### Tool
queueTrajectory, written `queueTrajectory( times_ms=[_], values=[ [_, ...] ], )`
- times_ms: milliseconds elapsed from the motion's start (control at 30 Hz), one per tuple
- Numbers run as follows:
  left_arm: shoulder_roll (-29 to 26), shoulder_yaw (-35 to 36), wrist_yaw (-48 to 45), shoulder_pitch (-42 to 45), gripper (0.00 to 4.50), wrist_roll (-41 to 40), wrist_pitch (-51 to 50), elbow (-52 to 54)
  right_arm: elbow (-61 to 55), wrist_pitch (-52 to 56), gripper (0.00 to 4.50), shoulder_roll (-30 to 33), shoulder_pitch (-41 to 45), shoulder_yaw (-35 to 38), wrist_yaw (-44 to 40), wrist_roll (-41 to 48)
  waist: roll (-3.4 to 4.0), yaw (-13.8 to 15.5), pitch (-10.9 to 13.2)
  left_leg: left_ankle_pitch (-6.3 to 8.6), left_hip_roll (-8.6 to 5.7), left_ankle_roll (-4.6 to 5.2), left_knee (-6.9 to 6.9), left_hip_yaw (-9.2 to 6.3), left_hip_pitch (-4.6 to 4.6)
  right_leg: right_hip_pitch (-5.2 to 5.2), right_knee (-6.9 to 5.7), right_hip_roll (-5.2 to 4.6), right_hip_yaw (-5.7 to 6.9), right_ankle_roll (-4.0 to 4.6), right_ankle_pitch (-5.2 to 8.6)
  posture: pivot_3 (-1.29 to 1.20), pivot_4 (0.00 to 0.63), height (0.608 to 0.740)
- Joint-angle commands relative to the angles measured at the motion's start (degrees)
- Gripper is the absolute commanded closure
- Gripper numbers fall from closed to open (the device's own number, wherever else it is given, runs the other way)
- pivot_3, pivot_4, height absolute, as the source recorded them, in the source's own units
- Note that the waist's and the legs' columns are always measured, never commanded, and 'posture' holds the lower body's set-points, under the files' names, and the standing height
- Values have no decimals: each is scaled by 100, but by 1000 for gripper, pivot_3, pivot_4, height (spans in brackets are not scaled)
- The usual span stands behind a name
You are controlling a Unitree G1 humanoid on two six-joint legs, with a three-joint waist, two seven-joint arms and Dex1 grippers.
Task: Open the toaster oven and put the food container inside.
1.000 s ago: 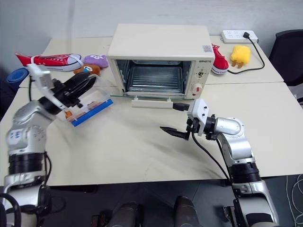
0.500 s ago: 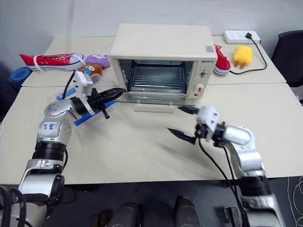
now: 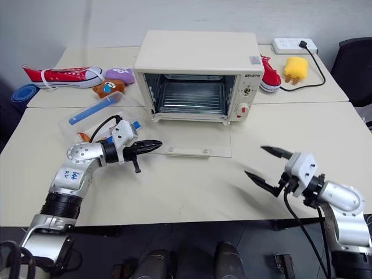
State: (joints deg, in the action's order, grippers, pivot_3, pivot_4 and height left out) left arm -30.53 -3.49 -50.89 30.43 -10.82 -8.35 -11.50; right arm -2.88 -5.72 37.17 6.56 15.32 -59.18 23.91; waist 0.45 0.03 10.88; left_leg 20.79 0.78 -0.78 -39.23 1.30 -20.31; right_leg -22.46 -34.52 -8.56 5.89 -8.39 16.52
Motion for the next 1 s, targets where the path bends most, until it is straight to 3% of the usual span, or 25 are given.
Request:
queueTrajectory(
  times_ms=[33, 100, 200, 333, 467, 533, 633, 733, 867, 1000],
  values=[
    [-51, 31, 265, -300, 4308, 174, 61, 553, -203, 144, 0, -194, 299, -128, 133, 287, 0, 2, 0, 0, 0, 0, 0, 0, 0, 0, 0, 0, 0, 0, 0, 0, 150, 740],
    [103, 297, 461, -577, 3853, -76, 96, 928, -229, 219, 0, -327, 476, -263, 119, 375, 0, 0, 0, 0, 0, 0, 0, -1, 1, 1, 0, -1, 0, 0, 0, 0, 150, 740],
    [262, 1030, 505, -1310, 2959, -1062, -87, 2046, -398, 297, 0, -527, 697, -480, 83, 517, 0, -5, 0, 0, 2, 0, 0, -3, -4, -2, 2, -1, 0, 0, 0, 0, 150, 740],
    [-30, 2278, 779, -2598, 1764, -2168, -1022, 3256, -547, 334, 0, -676, 784, -680, 5, 627, 0, -29, 0, 1, 8, -2, 3, -9, -5, -4, 4, -2, 2, 1, 0, 0, 150, 740],
    [-66, 3891, 1491, -3702, 563, -2718, -1522, 3598, -483, 412, 0, -777, 870, -720, -16, 778, 0, -15, 0, 2, 8, -2, 1, -8, 2, 4, 3, -2, -1, 2, 0, 0, 150, 740],
    [21, 4935, 2201, -4112, 40, -3098, -1989, 3275, -364, 57, 0, -877, 1028, -755, -82, 651, -1, -1, 0, 3, 7, 0, 1, -9, 1, 3, 4, -2, -1, 2, 0, 0, 150, 740],
    [-23, 5673, 2827, -4510, 40, -3542, -2756, 2986, -191, -343, 0, -1006, 1273, -828, -146, 494, -1, -9, -1, 4, 8, -1, 1, -9, 3, 3, 3, -1, -1, 3, 1, 0, 150, 740],
    [-128, 5781, 3416, -4400, 40, -3877, -3424, 3048, 18, -653, 0, -1007, 1367, -925, -308, 325, -12, 88, -7, 7, 4, 2, 1, -11, 2, 4, 4, -4, 0, 3, 1, 0, 150, 740],
    [-922, 5817, 4619, -3359, 40, -5691, -5190, 2716, 135, -673, 0, -959, 1413, -957, -468, 405, -45, 162, -16, 6, 5, -1, -11, -32, -2, 9, -5, -5, 5, 6, 0, 0, 150, 740],
    [-1698, 5479, 5482, -2229, 40, -5947, -5940, 1964, 176, -640, 0, -895, 1330, -988, -627, 431, -52, 94, -21, 6, 4, -8, -14, -73, 2, 6, -16, -3, -3, 9, 2, 0, 150, 740]
  ],
)
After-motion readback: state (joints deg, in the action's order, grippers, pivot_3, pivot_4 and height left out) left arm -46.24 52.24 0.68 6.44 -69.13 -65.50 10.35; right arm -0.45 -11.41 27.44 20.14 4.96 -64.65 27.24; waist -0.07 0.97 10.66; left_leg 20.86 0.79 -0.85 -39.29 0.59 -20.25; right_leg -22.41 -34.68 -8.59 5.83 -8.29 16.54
